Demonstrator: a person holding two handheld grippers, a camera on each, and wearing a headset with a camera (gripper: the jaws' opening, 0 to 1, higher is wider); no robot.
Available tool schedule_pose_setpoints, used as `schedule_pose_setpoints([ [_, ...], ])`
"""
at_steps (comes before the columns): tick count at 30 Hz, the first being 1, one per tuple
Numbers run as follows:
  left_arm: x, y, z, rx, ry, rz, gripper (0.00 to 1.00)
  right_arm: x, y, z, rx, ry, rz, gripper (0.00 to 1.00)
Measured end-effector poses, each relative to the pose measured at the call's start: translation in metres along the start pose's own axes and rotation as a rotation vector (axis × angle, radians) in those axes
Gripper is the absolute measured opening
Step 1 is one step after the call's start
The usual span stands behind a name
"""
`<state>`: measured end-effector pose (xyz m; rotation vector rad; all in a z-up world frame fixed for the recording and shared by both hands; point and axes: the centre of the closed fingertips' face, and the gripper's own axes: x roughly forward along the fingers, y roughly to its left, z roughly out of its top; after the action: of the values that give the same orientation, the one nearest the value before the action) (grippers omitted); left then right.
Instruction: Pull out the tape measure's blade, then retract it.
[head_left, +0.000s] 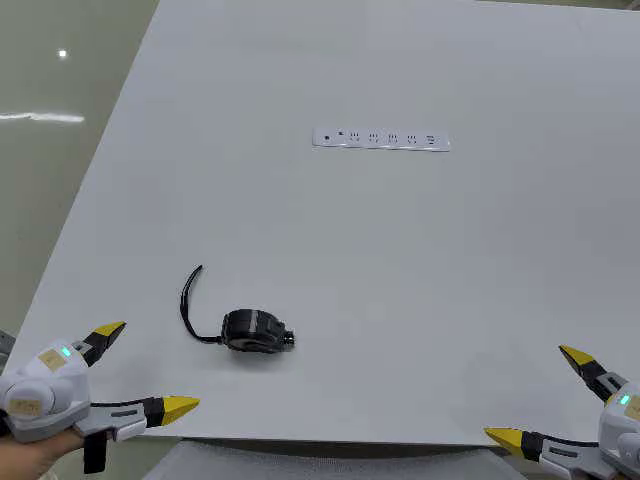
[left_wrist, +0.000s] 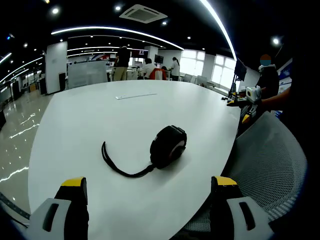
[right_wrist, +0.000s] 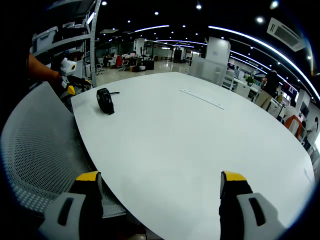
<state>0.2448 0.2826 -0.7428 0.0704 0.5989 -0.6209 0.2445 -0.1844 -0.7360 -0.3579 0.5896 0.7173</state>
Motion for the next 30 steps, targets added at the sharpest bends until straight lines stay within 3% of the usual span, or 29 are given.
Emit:
schedule_pose_setpoints([
  [14,0.000,-0.001,0.002,0.005,0.002,-0.006,1.00,0.000,0.000,-0.001,-0.018,0.004,0.002,1.00],
  [21,0.004,-0.001,0.015,0.019,-0.017,-0.009,1.00,0.000,-0.001,-0.004,-0.004,0.010,-0.004,1.00],
  [30,0.007,-0.004,0.011,0.029,0.004,-0.025,1.00,0.005,-0.005,-0.008,0.007,0.013,-0.007,1.00],
])
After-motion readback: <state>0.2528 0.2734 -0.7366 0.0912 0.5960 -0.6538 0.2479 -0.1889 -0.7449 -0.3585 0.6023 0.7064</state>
